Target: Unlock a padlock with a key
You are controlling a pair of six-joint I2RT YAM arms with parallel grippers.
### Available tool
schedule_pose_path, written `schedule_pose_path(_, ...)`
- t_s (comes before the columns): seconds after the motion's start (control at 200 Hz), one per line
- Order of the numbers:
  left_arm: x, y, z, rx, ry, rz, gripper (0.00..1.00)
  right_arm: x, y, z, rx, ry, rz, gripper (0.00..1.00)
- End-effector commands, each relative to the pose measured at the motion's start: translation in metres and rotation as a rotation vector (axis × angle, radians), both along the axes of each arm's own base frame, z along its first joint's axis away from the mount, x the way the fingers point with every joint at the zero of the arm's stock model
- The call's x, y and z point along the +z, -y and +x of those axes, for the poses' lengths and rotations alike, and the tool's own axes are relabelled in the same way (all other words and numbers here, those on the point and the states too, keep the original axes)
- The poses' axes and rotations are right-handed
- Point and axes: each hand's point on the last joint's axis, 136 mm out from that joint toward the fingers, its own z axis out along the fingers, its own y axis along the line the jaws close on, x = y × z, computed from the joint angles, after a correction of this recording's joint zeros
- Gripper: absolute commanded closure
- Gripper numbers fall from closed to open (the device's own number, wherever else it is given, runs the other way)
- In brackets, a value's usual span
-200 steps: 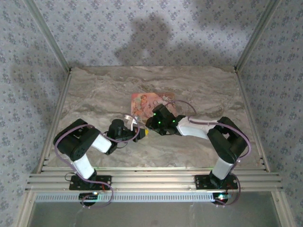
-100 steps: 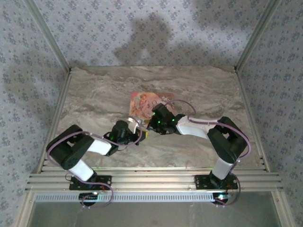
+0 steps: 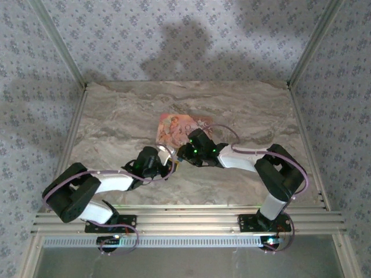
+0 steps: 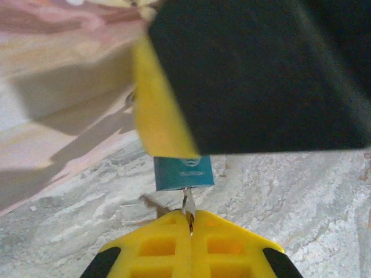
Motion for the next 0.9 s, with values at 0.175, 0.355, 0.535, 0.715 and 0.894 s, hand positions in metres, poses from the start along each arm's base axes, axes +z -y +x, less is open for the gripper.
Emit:
schedule_pose_path(0.175,0.023,0.013,0.011,-0.014,0.027,-0.101,1.00,0.004,0.022,-0.005,-0.062,-0.002,-0.084,0.41)
schedule_pose_path(0.355,0.022,0.011,0.012,-0.005,0.029,-0.097,1.00,0.002,0.020,-0.005,-0.050,-0.008,-0.102,0.41)
schedule_pose_path(0.535,0.021,0.008,0.013,0.013,0.033,-0.086,1.00,0.010,0.016,-0.003,-0.050,0.022,-0.098,0.39)
schedule_pose_path(0.715,0.026,0.003,0.014,0.029,0.050,-0.069,1.00,0.035,0.021,-0.001,-0.044,0.086,-0.111,0.36)
schedule_pose_path(0.894,0.032,-0.003,0.018,0.037,0.082,-0.027,1.00,0.057,0.026,-0.001,-0.015,0.142,-0.128,0.35)
